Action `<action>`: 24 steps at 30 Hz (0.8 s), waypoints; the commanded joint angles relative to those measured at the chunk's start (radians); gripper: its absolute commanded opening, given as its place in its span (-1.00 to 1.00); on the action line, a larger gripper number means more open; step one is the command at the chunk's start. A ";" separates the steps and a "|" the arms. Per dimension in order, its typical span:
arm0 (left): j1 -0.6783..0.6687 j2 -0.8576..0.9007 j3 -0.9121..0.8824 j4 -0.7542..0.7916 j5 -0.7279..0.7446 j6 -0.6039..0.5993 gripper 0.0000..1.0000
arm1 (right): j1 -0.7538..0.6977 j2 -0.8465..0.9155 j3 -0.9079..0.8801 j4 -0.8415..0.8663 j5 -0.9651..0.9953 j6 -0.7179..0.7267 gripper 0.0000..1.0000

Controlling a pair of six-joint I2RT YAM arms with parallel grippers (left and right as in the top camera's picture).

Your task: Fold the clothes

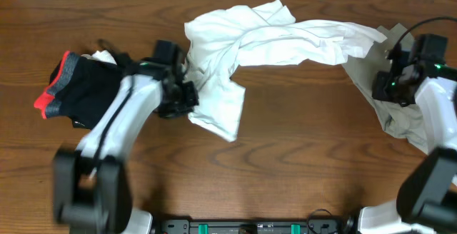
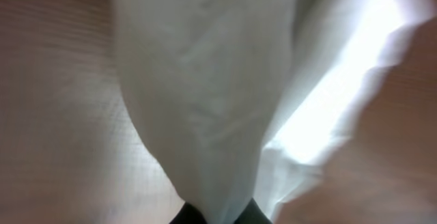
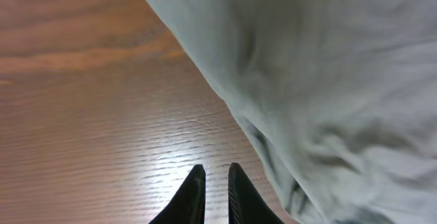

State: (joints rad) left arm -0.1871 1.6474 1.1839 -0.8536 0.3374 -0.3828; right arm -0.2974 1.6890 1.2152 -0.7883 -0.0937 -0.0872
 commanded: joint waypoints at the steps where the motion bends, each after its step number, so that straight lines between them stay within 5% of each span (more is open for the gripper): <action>1: 0.035 -0.169 0.006 -0.047 0.010 0.040 -0.88 | 0.003 0.082 -0.015 0.019 0.011 0.004 -0.78; 14: 0.087 -0.351 0.006 -0.112 0.010 0.050 -0.88 | -0.024 0.349 -0.015 0.253 0.175 0.013 -0.72; 24: 0.087 -0.348 0.006 -0.222 -0.073 0.053 -0.88 | -0.212 0.402 0.042 0.371 0.280 0.091 -0.21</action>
State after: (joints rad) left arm -0.1055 1.2953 1.1843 -1.0546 0.3298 -0.3428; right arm -0.4301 2.0262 1.2556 -0.3817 0.0738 -0.0135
